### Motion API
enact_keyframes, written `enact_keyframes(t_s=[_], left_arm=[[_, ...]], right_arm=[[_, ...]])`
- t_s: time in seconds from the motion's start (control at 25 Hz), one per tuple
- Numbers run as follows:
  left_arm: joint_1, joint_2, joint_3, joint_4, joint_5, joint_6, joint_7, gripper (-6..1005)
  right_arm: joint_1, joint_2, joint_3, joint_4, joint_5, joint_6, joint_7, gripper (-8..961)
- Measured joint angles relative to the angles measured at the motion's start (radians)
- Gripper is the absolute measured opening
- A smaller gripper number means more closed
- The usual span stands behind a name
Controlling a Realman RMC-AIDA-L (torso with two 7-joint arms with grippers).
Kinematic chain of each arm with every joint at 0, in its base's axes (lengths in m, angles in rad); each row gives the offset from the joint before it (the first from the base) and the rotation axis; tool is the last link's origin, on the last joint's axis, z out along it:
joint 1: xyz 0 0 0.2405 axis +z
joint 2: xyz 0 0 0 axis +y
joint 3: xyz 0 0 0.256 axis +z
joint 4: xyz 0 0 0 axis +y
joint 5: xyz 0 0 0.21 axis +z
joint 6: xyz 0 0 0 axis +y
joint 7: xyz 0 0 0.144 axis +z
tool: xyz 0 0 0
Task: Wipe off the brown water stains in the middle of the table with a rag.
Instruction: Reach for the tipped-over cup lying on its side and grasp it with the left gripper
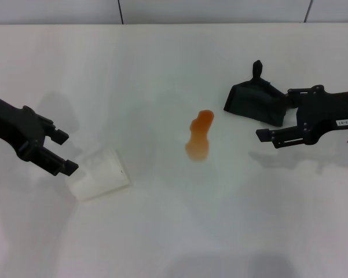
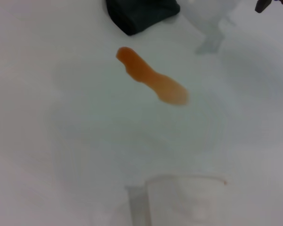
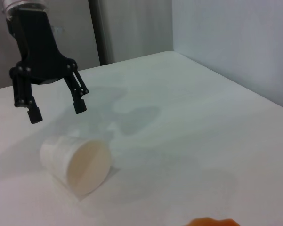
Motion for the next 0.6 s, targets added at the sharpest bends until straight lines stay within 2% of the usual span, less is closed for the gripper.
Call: enact_keyframes(t_s=[0.2,0.6], left_arm=[[-0.015,-0.015,0.000,0.010,0.002,-0.026,0.003,891],[-0.016,-0.023,0.000,0.051,0.000,-0.050,0.000,891]], right_arm=[[0.000,0.000,0.001,0.000,0.000,0.000,0.000,809],[0.000,0.000,0.002,0.000,0.000,0.000,0.000,807]])
